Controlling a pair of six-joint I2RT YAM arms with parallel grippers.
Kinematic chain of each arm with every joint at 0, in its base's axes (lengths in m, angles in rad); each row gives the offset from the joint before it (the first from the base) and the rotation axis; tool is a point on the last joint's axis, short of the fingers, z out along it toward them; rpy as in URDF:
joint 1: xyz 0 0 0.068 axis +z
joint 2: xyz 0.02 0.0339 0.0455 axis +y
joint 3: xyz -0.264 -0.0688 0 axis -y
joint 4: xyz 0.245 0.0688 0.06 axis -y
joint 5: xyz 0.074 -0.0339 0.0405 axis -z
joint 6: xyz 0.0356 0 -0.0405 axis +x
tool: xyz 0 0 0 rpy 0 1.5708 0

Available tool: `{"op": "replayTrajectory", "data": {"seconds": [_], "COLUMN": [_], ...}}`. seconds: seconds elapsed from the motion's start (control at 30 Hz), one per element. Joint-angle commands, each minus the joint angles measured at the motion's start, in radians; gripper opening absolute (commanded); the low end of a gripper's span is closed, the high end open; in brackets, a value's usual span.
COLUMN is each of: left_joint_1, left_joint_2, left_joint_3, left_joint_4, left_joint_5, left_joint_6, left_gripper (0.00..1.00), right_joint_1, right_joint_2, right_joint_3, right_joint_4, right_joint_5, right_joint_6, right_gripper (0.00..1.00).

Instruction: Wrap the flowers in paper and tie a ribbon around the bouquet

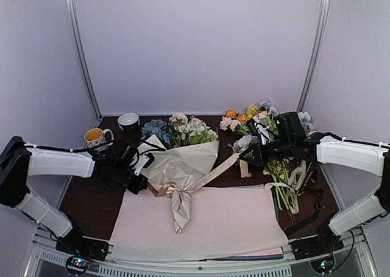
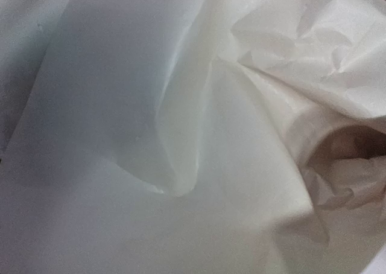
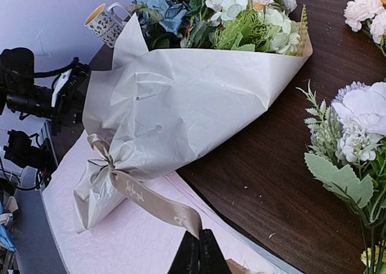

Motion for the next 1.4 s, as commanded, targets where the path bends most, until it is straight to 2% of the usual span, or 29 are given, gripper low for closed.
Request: {"op": "replayTrajectory", "data": {"seconds": [0.0, 0.2, 0.3, 0.47, 0.63, 0.73, 0.8, 0.9, 1.0, 1.1, 1.3, 1.37], "left_joint_1": [-0.032, -0.121, -0.135, -0.145, -0.200, -0.211, -0.212, -0.216, -0.217, -0.217, -0.217, -0.217], "left_joint_2": [-0.179, -0.565, -0.656, -0.618, -0.568, -0.546, -0.538, -0.539, -0.546, -0.556, -0.583, -0.588], "left_joint_3": [-0.008, -0.026, -0.012, 0.072, 0.114, 0.112, 0.110, 0.101, 0.094, 0.083, 0.065, 0.061], "left_joint_4": [-0.057, 0.061, 0.122, 0.122, 0.141, 0.149, 0.154, 0.169, 0.177, 0.177, 0.168, 0.156], "left_joint_5": [0.027, 0.263, 0.288, 0.354, 0.338, 0.338, 0.336, 0.327, 0.316, 0.307, 0.289, 0.281], "left_joint_6": [-0.028, 0.025, 0.037, 0.042, 0.051, 0.048, 0.043, 0.037, 0.032, 0.030, 0.036, 0.039], "left_gripper": [0.00, 0.00, 0.00, 0.00, 0.00, 0.00, 0.00, 0.00, 0.00, 0.00, 0.00, 0.00], "right_joint_1": [-0.008, -0.007, -0.007, 0.001, 0.090, 0.187, 0.282, 0.398, 0.479, 0.500, 0.496, 0.495], "right_joint_2": [0.001, 0.020, 0.013, 0.016, 0.009, 0.016, 0.054, 0.178, 0.316, 0.415, 0.479, 0.472], "right_joint_3": [0.000, -0.009, -0.017, 0.003, 0.055, 0.085, 0.105, 0.198, 0.333, 0.416, 0.455, 0.449], "right_joint_4": [0.016, -0.002, -0.014, -0.079, -0.098, 0.007, 0.161, 0.283, 0.278, 0.283, 0.294, 0.284], "right_joint_5": [-0.006, 0.036, 0.051, 0.074, 0.098, 0.070, 0.055, 0.023, 0.019, 0.005, -0.009, -0.004], "right_joint_6": [0.000, 0.010, 0.012, 0.001, -0.054, -0.065, -0.048, -0.030, -0.051, -0.032, 0.006, 0.005], "right_gripper": [0.00, 0.01, 0.12, 0.30, 0.37, 0.41, 0.42, 0.42, 0.41, 0.40, 0.15, 0.10]}}
